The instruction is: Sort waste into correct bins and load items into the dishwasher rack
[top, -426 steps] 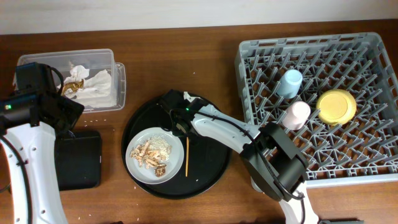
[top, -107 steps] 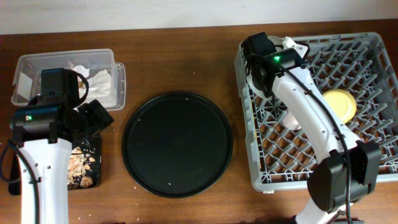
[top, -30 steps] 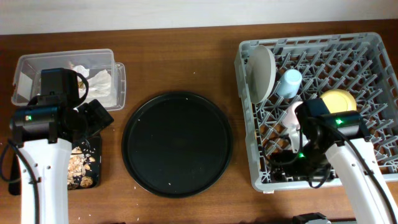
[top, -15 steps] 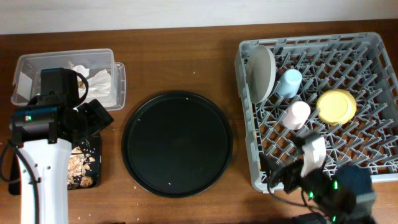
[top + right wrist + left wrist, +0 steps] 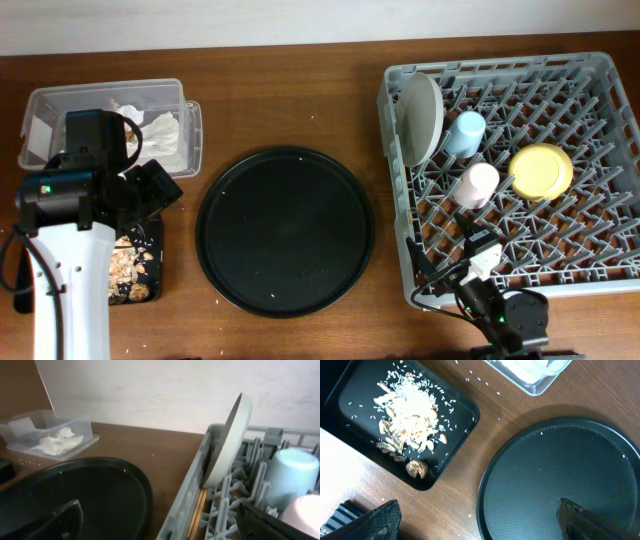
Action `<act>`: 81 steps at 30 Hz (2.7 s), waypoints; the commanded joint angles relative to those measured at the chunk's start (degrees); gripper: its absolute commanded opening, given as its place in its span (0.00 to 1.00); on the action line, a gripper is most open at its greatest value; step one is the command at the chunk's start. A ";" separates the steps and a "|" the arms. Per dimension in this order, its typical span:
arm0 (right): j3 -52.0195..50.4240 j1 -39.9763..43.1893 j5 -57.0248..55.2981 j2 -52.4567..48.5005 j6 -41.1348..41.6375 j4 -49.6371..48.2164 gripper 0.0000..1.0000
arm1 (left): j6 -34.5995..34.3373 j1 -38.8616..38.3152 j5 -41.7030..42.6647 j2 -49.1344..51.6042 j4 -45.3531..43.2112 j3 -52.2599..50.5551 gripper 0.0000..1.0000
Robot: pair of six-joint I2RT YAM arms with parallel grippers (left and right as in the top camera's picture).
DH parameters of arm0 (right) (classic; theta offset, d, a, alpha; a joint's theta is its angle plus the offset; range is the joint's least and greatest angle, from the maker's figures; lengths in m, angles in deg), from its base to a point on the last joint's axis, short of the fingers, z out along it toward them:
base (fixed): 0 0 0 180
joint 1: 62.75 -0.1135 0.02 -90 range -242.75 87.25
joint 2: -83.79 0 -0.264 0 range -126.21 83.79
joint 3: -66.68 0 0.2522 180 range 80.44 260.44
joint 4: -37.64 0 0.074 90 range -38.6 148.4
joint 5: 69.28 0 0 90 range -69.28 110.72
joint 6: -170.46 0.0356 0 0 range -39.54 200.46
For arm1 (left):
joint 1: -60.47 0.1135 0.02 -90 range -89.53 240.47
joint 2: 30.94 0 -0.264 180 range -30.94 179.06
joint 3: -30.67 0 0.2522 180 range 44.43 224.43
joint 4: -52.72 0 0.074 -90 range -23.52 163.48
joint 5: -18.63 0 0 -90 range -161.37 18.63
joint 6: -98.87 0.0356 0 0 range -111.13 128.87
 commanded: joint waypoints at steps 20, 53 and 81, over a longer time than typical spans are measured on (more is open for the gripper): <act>-0.85 10.84 -18.69 0.48 -3.10 1.20 0.99 | -0.17 0.15 -0.02 -0.13 0.04 0.46 0.99; -0.85 10.84 -18.69 0.48 -7.23 1.16 0.99 | -0.15 0.15 -0.04 -0.13 0.72 0.46 0.99; -0.85 10.84 -18.69 0.48 -7.23 1.16 0.99 | 11.91 -6.34 2.80 -40.28 -39.63 -52.83 0.99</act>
